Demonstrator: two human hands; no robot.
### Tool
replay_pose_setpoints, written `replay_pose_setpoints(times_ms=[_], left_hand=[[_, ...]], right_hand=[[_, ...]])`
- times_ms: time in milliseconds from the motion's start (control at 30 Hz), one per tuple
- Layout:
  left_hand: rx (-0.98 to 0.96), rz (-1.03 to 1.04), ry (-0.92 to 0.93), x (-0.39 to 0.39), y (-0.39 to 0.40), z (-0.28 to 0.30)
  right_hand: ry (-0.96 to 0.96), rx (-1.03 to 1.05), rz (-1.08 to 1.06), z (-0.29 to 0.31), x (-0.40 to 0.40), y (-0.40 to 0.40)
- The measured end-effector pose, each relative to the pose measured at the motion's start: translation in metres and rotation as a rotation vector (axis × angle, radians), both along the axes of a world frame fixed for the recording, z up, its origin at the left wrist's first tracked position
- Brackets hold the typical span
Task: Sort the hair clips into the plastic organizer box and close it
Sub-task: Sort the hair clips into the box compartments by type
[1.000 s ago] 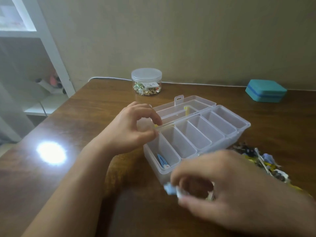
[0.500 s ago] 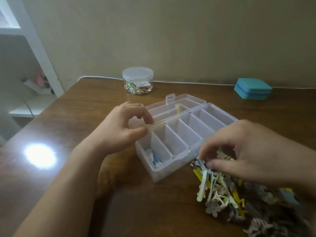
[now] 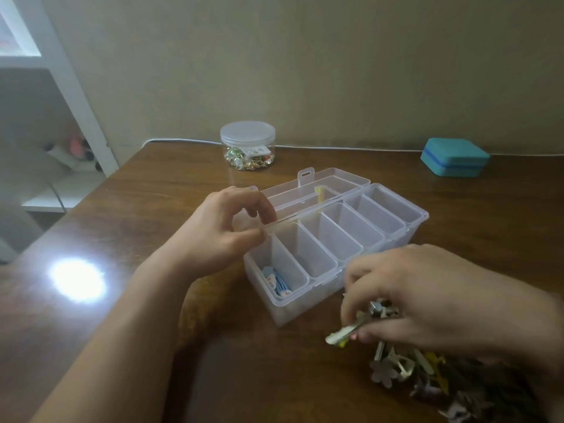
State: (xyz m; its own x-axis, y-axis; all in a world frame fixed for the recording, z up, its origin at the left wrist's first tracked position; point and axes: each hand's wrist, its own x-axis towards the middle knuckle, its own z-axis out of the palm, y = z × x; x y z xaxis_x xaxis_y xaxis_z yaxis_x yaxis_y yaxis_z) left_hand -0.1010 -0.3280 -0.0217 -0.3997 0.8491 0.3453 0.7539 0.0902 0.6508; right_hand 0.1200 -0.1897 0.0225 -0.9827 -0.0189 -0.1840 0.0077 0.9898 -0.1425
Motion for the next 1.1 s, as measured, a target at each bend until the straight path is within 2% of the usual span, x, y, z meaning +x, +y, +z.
replay_pose_setpoints(times_ms=[67, 133, 200, 267, 400, 500, 600, 667, 767, 867, 1100], left_hand=[[0.001, 0.000, -0.002, 0.000, 0.000, 0.000], [-0.003, -0.002, -0.007, 0.001, -0.001, 0.000], [-0.006, 0.000, -0.007, 0.001, -0.001, 0.000], [-0.010, -0.004, -0.007, 0.000, -0.001, 0.000], [0.000, -0.011, -0.011, 0.000, -0.001, 0.000], [0.001, -0.011, -0.006, -0.001, 0.000, 0.000], [0.008, -0.015, -0.001, -0.001, 0.000, -0.001], [0.004, -0.020, -0.004, -0.001, 0.000, -0.001], [-0.004, -0.027, -0.009, -0.003, -0.001, -0.001], [-0.001, -0.026, -0.016, -0.003, -0.001, 0.000], [-0.006, -0.024, -0.020, -0.003, -0.001, -0.001]], right_hand=[[0.128, -0.296, -0.028, 0.007, 0.000, 0.000], [0.346, -0.548, -0.134, 0.007, -0.003, -0.003], [0.531, -0.615, -0.263, 0.000, -0.011, -0.006], [0.609, -0.547, -0.319, -0.009, -0.019, -0.009], [0.600, -0.444, -0.322, -0.007, -0.015, -0.008], [0.454, -0.395, -0.360, 0.010, -0.001, -0.001], [0.166, -0.079, -0.369, 0.010, 0.005, -0.002], [0.100, 0.147, -0.348, 0.000, 0.002, -0.009], [0.090, 0.320, -0.346, -0.011, -0.001, -0.016], [0.088, 0.348, -0.307, -0.017, -0.001, -0.017], [0.175, 0.200, -0.236, -0.010, 0.001, -0.006]])
